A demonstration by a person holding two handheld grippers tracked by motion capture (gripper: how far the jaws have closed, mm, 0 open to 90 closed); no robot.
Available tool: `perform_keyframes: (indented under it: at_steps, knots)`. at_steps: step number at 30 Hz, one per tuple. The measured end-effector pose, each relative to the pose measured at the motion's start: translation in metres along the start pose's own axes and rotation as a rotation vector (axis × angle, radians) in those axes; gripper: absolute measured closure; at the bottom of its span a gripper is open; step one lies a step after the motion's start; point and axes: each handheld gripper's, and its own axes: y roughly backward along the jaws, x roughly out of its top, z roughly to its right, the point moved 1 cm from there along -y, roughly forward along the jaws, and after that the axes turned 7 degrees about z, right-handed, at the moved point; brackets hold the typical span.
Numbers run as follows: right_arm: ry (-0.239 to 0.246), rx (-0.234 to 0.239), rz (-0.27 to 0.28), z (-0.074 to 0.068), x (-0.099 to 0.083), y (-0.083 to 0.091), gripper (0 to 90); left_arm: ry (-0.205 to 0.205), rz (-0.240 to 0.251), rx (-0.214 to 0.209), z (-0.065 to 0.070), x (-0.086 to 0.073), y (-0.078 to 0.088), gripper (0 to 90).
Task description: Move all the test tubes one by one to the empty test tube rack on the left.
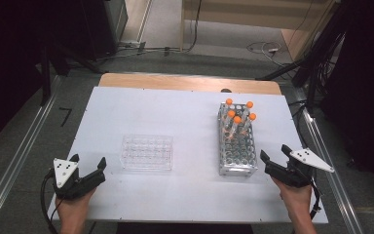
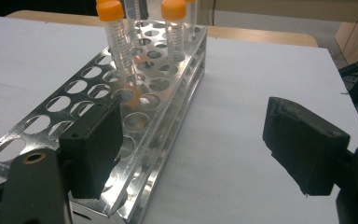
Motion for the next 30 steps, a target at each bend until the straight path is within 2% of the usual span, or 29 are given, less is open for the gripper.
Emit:
perform_keyframes:
  at_steps: [30]
  knots:
    - [0.004, 0.010, 0.003, -0.005, 0.014, -0.029, 20.0, 0.001, 0.001, 0.001, 0.000, 0.000, 0.000, 14.8]
